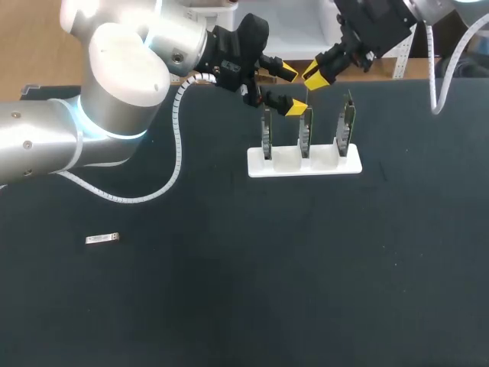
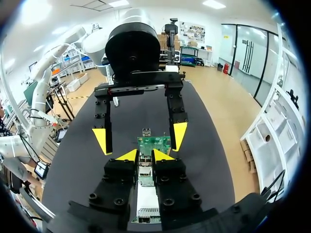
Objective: Pick up the optical module with the left hand, and insert it into the network port with the right hand.
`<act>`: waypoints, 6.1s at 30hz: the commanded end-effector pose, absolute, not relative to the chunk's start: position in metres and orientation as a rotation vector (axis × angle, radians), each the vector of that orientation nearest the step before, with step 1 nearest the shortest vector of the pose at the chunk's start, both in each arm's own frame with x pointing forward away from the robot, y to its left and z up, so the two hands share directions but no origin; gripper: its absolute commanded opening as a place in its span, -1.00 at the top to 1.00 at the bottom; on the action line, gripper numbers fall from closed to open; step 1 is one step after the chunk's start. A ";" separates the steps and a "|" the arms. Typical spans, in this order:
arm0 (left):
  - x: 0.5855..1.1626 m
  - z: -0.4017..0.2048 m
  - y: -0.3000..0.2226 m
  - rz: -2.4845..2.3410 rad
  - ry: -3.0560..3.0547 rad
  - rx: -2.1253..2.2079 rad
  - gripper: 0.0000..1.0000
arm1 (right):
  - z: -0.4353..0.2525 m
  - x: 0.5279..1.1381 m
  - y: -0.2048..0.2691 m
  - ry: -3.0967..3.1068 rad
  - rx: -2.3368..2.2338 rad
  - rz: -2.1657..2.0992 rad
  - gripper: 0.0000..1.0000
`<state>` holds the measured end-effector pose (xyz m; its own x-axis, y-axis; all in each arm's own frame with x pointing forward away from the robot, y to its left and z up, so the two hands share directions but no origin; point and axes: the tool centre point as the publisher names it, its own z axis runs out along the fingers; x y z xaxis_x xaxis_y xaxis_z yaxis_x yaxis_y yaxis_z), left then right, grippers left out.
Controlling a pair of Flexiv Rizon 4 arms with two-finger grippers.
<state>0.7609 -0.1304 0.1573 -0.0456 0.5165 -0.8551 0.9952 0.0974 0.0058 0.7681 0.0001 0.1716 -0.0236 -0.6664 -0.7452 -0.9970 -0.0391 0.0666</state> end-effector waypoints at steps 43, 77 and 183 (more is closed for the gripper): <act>0.763 0.158 -0.131 -0.843 1.661 1.512 -1.00 | 0.165 0.767 0.001 1.750 -1.763 0.849 1.00; 0.763 0.158 -0.131 -0.843 1.661 1.512 -1.00 | 0.173 0.762 -0.027 1.756 -1.594 0.882 -1.00; 0.763 0.158 -0.131 -0.843 1.661 1.512 -1.00 | 0.148 0.771 0.002 1.733 -1.626 1.012 1.00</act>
